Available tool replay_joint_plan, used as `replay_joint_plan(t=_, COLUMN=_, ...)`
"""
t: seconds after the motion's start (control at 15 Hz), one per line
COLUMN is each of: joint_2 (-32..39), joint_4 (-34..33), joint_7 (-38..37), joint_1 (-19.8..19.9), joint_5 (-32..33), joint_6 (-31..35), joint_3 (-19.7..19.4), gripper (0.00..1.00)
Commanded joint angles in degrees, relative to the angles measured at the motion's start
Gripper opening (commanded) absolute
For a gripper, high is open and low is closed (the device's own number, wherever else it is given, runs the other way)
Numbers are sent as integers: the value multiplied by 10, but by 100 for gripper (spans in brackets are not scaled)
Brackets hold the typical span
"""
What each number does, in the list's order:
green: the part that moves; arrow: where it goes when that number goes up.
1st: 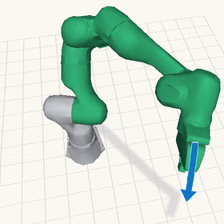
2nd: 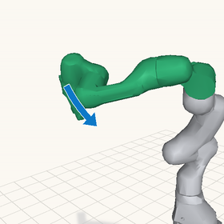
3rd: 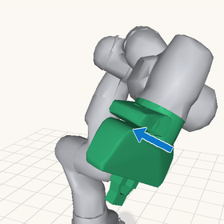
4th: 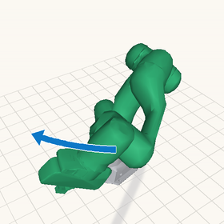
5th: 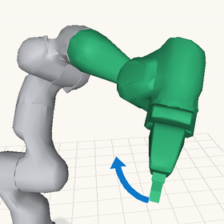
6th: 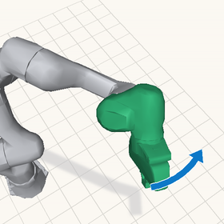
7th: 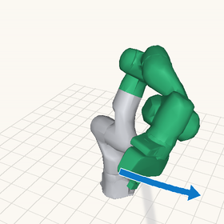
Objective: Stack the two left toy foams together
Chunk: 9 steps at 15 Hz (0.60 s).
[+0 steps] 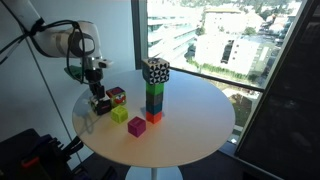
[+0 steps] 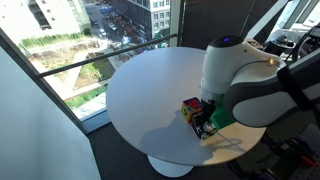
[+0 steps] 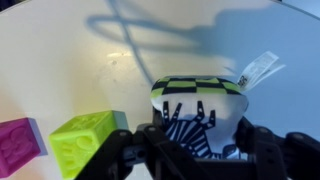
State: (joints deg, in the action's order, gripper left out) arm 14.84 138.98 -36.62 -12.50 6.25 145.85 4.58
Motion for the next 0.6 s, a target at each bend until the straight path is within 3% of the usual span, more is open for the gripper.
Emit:
replay_joint_plan(t=0.0, joint_2=-16, joint_4=-6, joint_7=18, joint_1=-2, joint_5=-12, joint_6=-47, joint_3=-1, gripper=38)
replay_joint_plan(t=0.2, joint_2=-35, joint_4=-5, joint_7=16, joint_1=-1, joint_5=-7, joint_6=-90, joint_3=-2, gripper=20)
replay_joint_plan(t=0.47, joint_2=-65, joint_4=-11, joint_7=17, joint_1=5, joint_5=-7, joint_6=-139, joint_3=1, gripper=8)
replay_joint_plan(t=0.53, joint_2=-72, joint_4=-14, joint_7=18, joint_1=7, joint_5=-8, joint_6=-149, joint_3=2, gripper=10)
